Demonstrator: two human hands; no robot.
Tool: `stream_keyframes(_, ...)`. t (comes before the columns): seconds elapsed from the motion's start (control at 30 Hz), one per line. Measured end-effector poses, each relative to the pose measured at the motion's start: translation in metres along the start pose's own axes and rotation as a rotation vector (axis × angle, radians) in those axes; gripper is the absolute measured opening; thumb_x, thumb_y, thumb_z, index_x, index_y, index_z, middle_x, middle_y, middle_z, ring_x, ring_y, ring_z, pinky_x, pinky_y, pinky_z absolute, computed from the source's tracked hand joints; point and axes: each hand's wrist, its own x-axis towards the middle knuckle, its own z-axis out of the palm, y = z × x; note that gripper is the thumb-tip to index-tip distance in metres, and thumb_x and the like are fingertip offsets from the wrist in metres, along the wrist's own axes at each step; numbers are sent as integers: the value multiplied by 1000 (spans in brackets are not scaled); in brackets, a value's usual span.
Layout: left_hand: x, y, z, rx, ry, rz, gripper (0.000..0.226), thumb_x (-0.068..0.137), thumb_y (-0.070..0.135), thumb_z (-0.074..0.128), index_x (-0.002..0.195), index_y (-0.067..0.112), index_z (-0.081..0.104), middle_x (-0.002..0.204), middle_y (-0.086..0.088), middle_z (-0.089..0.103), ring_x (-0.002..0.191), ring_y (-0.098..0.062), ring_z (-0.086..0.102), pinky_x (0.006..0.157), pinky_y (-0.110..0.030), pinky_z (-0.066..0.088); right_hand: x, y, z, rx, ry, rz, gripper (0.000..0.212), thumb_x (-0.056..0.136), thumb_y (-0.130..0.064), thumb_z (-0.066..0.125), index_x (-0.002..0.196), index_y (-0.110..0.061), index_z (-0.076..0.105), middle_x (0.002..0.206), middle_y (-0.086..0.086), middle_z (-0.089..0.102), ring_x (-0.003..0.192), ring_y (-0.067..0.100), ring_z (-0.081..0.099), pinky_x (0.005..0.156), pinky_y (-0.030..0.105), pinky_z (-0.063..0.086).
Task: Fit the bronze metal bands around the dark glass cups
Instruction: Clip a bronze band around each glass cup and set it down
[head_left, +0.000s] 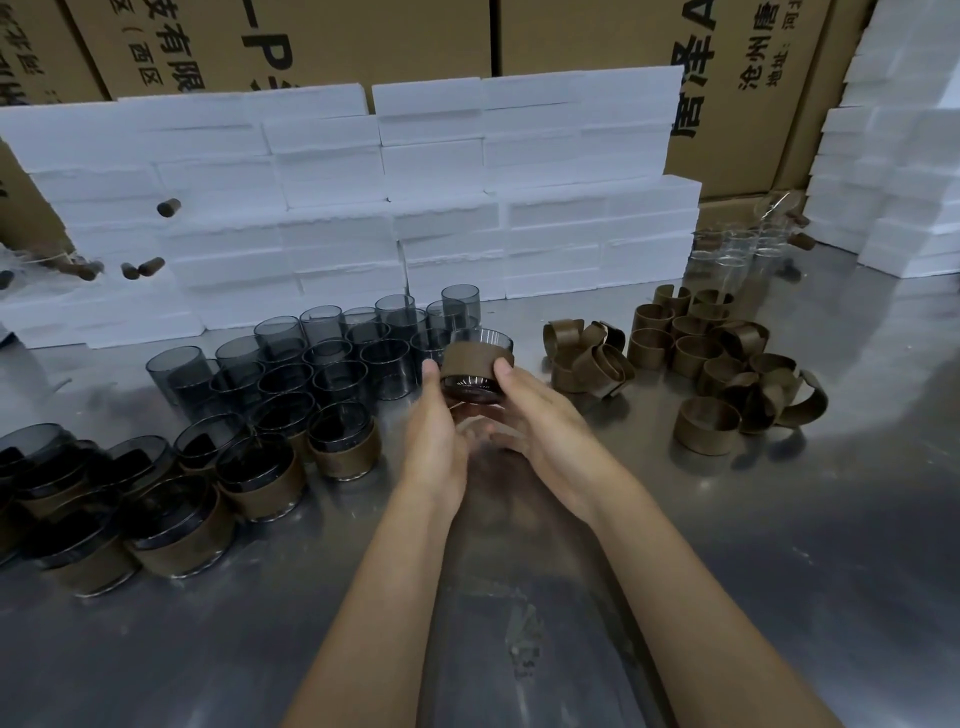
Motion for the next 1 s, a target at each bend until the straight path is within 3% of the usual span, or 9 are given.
stream_keyframes(0.1,3,0,-1,135,51,152,37,109,35,43,112,7,66,89,-9,74,66,-15,69,50,-23,52,0,1,1,-11,87,-76,44,97,-42,63,136,-23,63,121,1,76,118,18,69,110,45,49)
stream_keyframes(0.27,1,-2,-5,214,-2,201,37,107,41,47,105,12,70,88,-4,72,78,-13,68,62,-25,56,1,0,0,29,135,-185,30,95,-22,71,120,-35,60,100,-11,80,109,3,70,106,31,50)
stream_keyframes(0.43,-1,0,-4,256,5,167,39,106,45,47,107,14,71,97,-7,73,91,-18,67,68,-28,52,2,3,-4,20,121,-205,42,92,-19,75,127,-36,58,109,-6,79,110,1,69,92,15,52)
stream_keyframes(0.57,-4,1,-5,368,0,165,42,95,60,59,112,26,74,107,3,76,106,-15,69,94,-35,54,5,10,-3,-209,176,-241,49,87,-12,81,126,-30,59,115,0,75,107,4,69,89,15,52)
stream_keyframes(0.63,-3,-1,-5,530,31,192,49,89,56,69,128,25,66,116,7,70,116,-16,64,107,-44,50,8,17,-2,-365,180,-251,45,85,-16,82,119,-34,60,110,-5,74,102,-2,67,81,8,48)
stream_keyframes(0.7,1,-5,-7,803,111,272,57,87,50,73,137,28,57,125,8,62,130,-18,53,116,-45,37,9,23,-3,-467,178,-219,40,84,-22,81,114,-39,61,107,-10,74,99,-1,67,75,10,49)
stream_keyframes(0.8,-1,-7,-8,1159,211,440,55,87,48,67,138,32,54,135,5,59,134,-19,42,114,-38,22,15,31,-9,-532,140,-201,34,84,-15,75,111,-33,66,110,-11,73,107,6,66,92,28,54)
stream_keyframes(1.0,-8,-2,-15,1488,413,716,32,88,30,58,107,9,74,117,-8,67,120,-26,52,113,-37,20,25,40,-12,-532,159,-167,27,88,-17,75,114,-22,71,116,-9,71,111,3,64,97,19,50)
